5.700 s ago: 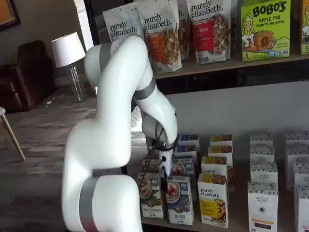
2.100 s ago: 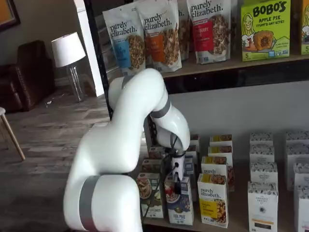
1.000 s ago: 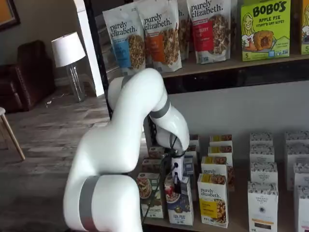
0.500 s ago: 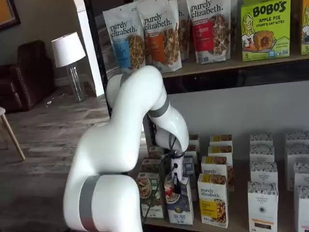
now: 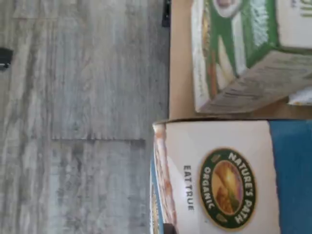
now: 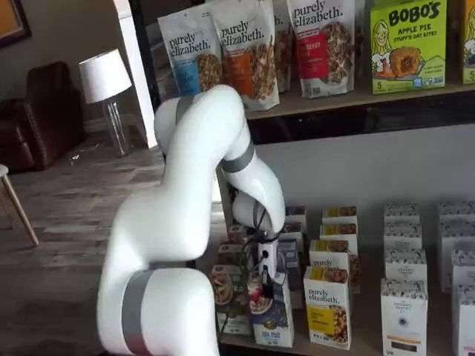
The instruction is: Pick up the blue and white box that is on the bottom shelf, the second box from the left
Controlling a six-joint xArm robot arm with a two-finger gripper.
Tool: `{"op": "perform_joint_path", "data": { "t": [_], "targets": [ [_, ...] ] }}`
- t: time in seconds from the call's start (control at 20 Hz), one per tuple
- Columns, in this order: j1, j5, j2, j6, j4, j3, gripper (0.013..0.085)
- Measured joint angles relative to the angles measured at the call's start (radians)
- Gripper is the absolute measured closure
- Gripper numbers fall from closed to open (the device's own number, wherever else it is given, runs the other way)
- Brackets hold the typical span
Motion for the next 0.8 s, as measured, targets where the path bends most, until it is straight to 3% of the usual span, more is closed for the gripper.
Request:
{"op": "perform_joint_path", "data": {
  "t": [0.35,0.55,0.8],
  "targets": [
    [0.017,-0.039,-0.135,-0.057,0.073,0.189,0.0530],
    [0.023,-0.065,-0.215,-0.054,0.072,0.296,0.0530],
    [0.025,-0.072,-0.321,-0.020,0.036,0.416,0.0530]
  ]
}}
